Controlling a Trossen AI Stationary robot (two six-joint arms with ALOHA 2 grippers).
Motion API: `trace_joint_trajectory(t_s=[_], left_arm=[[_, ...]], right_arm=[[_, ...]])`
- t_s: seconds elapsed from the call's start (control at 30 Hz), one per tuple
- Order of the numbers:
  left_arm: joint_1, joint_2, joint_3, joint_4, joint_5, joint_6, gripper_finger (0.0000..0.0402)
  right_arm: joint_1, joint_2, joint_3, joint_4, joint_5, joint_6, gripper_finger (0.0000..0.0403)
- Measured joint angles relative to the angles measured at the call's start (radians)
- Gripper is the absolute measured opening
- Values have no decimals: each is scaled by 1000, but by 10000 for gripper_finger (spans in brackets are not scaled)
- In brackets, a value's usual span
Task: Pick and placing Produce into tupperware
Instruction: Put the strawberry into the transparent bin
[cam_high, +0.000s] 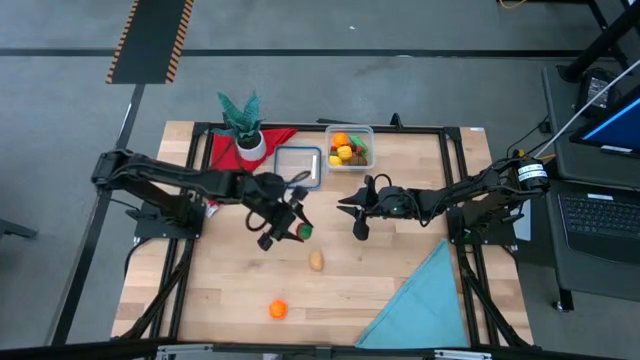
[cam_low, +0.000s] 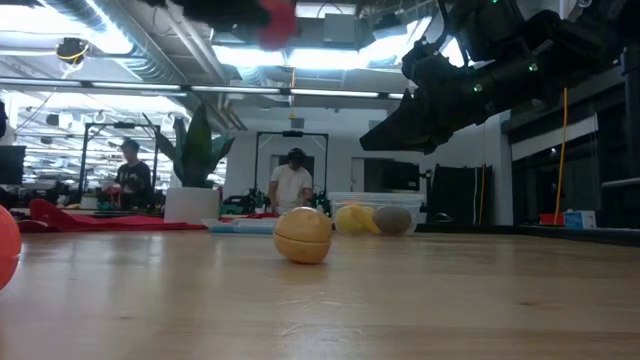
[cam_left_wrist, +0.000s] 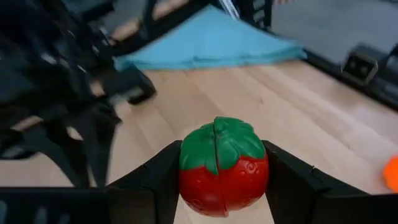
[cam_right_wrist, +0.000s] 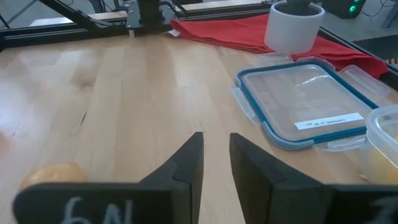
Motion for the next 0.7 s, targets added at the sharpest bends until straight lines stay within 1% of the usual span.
trace_joint_trajectory(t_s=[0.1, 0.17, 0.37, 0.5, 0.6, 0.7], left_arm=[[20, -7, -9, 86, 42, -18, 181], [34, -6, -48, 177, 63, -41, 181], [77, -1, -250, 601, 71, -165, 181], [99, -4, -366, 862, 72, -242, 181], [117, -4, -428, 954, 65, -279, 182], [130, -4, -458, 990, 64, -280, 181]], right_arm=[[0, 0, 0, 0, 0, -1, 81], [0, 0, 0, 3, 0, -5, 81], [0, 0, 0, -1, 0, -39, 81], [-3, 0, 0, 5, 0, -109, 81], [-3, 0, 0, 22, 16, -132, 81], [-3, 0, 0, 48, 37, -142, 82]])
